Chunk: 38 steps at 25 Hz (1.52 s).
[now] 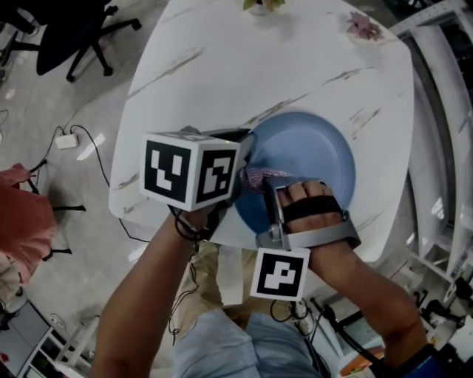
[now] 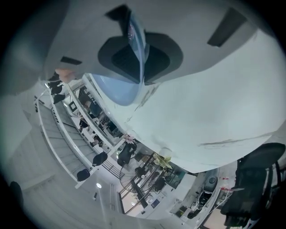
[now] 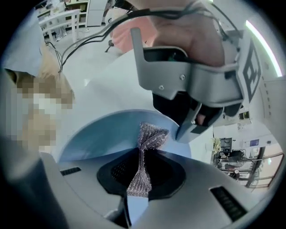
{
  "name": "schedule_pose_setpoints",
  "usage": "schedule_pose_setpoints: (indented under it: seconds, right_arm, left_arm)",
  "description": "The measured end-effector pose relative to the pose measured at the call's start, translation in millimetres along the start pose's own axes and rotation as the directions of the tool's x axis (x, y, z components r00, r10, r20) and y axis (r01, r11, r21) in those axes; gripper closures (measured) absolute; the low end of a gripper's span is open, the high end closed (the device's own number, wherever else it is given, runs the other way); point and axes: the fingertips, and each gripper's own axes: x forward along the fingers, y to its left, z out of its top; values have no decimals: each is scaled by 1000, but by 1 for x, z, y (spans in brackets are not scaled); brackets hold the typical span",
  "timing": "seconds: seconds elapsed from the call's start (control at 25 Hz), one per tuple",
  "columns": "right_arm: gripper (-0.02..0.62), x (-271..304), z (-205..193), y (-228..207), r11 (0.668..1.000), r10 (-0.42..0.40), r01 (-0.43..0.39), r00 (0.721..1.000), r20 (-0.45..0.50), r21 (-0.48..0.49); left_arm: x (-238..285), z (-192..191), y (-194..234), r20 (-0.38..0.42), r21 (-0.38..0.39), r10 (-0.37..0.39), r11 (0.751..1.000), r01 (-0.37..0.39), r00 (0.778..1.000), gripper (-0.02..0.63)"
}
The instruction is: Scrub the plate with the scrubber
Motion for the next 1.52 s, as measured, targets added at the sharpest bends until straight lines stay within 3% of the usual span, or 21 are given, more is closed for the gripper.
schedule_pose_setpoints:
  seconds: [0.24, 0.36, 0.52, 0.64, 0.76, 0.88, 1.04, 1.2, 1.32, 1.52]
  right_arm:
    - [528, -13, 23, 30, 997, 48, -44, 997, 54, -65]
    - [528, -22, 21, 47, 988, 96, -88, 994, 55, -129]
    - [528, -33, 12, 63, 986, 154, -149, 986, 66, -81]
    - [531, -37, -4, 70, 982, 191, -191, 980, 48, -5]
    - [531, -41, -34, 81, 961, 276, -274, 960, -40, 47]
    - [531, -41, -57, 82, 936, 326, -307, 940, -96, 172]
    - [531, -35, -84, 70, 890, 331, -262, 934, -132, 374]
    - [529, -29, -108, 54, 822, 322, -193, 934, -158, 535]
    - [528, -24, -121, 39, 792, 323, -172, 932, -162, 586]
    - [526, -8, -142, 5, 774, 289, -123, 941, -174, 622]
  left_arm:
    - [5, -1, 0, -18, 116, 62, 992, -59, 998, 578]
    - [6, -3, 1, -19, 115, 71, 991, -69, 997, 578]
    - [1, -5, 5, 0, 92, 87, 992, -87, 996, 583]
    - [-1, -4, 6, 18, 87, 106, 990, -107, 994, 583]
    - [-2, -4, 7, 18, 102, 119, 987, -120, 993, 584]
    - [-4, -6, 9, 27, 81, 117, 990, -119, 993, 588]
    - [-5, -8, 10, 19, 74, 113, 991, -114, 993, 591]
    - [-6, -10, 9, 10, 70, 113, 991, -113, 994, 591]
    - [-7, -10, 7, 7, 74, 113, 991, -113, 994, 591]
    - [-7, -9, 6, 11, 75, 121, 990, -122, 993, 591]
